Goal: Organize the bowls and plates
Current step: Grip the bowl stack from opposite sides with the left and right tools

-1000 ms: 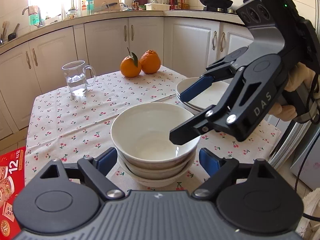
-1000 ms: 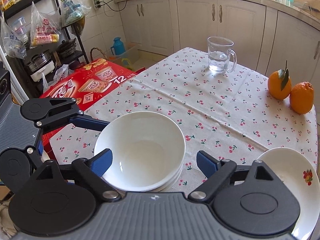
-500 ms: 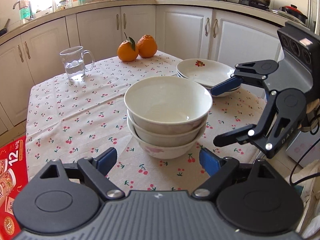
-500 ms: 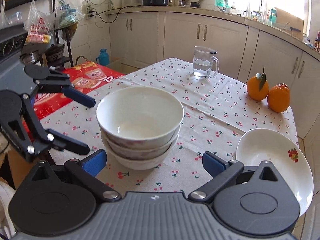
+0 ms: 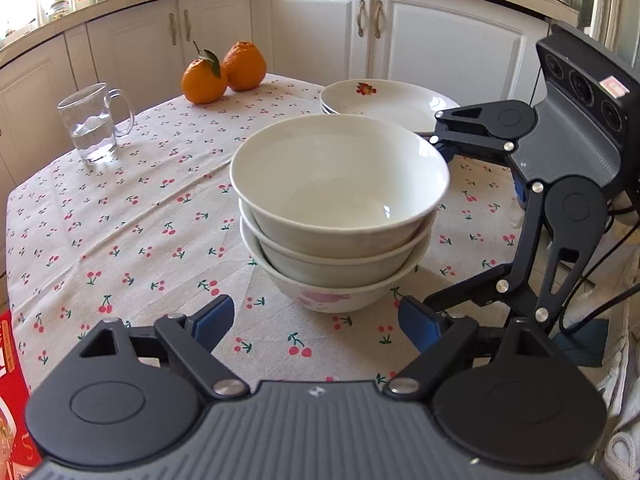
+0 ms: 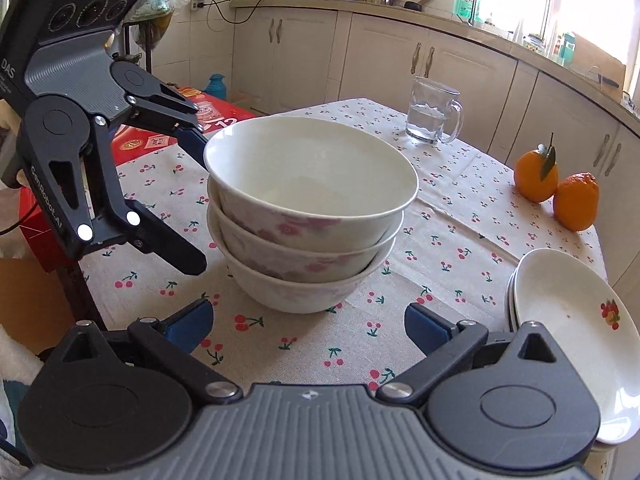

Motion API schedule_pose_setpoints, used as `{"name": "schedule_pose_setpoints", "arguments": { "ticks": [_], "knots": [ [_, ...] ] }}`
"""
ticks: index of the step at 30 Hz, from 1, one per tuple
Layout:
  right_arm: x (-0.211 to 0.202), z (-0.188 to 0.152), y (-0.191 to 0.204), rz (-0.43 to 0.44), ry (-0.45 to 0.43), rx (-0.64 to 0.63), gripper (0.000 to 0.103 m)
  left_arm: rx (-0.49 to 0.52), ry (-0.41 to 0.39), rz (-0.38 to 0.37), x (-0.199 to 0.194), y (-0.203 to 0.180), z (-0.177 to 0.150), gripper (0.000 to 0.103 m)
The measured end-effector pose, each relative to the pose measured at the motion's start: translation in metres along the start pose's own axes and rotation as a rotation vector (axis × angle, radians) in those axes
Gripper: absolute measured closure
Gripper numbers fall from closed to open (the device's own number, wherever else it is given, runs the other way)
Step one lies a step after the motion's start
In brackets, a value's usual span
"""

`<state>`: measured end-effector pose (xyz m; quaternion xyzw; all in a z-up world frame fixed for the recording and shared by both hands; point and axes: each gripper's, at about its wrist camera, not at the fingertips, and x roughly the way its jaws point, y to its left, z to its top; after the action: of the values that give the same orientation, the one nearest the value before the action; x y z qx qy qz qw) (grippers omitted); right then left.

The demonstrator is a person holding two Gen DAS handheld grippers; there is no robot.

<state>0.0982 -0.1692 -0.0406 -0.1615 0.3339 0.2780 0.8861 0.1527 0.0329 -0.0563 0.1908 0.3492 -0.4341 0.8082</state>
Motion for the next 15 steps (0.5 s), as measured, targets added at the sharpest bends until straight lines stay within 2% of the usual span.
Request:
{"name": "schedule_pose_setpoints", "arguments": {
  "ticks": [9,15],
  "knots": [
    [0.007,0.01,-0.011,0.062,0.014,-0.027,0.003,0.1,0.046,-0.088,0.012,0.009,0.008,0.015],
    [0.016,0.015,-0.018,0.104,0.04,-0.071,0.014,0.134,0.039,-0.139,0.014,0.016,0.015,0.016]
  ]
}}
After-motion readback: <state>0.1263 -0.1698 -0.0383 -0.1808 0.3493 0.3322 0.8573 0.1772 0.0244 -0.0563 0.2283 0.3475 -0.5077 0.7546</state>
